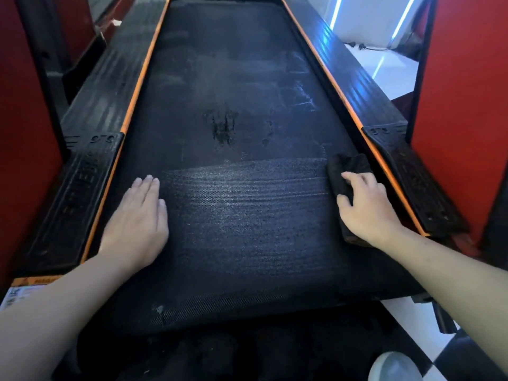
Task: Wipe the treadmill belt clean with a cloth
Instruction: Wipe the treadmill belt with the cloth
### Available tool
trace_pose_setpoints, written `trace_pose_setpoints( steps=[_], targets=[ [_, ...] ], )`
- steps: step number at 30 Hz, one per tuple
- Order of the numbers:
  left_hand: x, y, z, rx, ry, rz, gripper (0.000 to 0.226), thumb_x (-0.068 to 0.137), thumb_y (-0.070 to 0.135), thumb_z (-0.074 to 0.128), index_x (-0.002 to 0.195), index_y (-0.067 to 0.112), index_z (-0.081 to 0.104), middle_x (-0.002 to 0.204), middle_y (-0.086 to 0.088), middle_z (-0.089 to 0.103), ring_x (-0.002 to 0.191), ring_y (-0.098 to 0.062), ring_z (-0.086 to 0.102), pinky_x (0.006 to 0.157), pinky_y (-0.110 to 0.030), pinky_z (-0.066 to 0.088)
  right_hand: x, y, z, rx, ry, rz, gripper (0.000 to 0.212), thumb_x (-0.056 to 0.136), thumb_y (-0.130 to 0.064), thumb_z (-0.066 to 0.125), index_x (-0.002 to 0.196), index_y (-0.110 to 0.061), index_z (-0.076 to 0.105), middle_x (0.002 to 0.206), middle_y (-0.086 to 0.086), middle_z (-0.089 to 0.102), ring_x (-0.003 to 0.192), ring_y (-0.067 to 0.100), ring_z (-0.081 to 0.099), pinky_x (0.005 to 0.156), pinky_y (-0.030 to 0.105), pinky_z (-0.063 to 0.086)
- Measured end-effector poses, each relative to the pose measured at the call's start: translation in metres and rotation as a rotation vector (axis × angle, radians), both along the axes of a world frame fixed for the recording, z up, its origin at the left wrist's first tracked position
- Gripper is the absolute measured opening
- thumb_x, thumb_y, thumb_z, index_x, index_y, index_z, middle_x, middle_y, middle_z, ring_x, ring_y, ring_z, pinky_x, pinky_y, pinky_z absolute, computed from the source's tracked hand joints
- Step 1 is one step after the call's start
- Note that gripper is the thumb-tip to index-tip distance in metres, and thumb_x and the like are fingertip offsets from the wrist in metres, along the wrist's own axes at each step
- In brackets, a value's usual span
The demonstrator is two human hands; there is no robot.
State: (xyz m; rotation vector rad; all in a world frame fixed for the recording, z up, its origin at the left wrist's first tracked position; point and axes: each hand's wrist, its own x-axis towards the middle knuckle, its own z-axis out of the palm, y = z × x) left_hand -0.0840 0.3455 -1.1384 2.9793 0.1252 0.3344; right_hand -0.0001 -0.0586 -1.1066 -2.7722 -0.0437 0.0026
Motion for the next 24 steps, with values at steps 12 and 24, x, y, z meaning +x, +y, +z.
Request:
trace_pose_setpoints(
  steps=[12, 24],
  targets=[
    [-0.009, -0.024, -0.023, -0.055, 0.163, 0.108, 0.072, 0.097, 0.044, 0.004, 0.155, 0.003, 0.008, 0.165, -0.01, 0.0, 0.152, -0.019, -0.004, 0.124, -0.036, -0.001, 0.01, -0.002, -0.022, -0.206, -0.069, 0.009, 0.06, 0.099, -0.046, 0.044, 0.154, -0.024, 0.032, 0.151, -0.004, 0.031, 0.118, 0.029, 0.041, 0.106, 0.042, 0.039],
    [-0.029, -0.03, -0.026, -0.094, 0.179, 0.117, 0.066, 0.099, 0.043, 0.002, 0.155, 0.007, 0.001, 0.164, -0.005, -0.008, 0.15, -0.012, -0.013, 0.124, -0.035, -0.003, -0.011, -0.006, -0.023, -0.261, -0.04, 0.009, 0.061, 0.1, -0.045, 0.039, 0.156, -0.024, 0.027, 0.149, -0.002, 0.03, 0.106, 0.026, 0.043, 0.098, 0.038, 0.039]
  ],
)
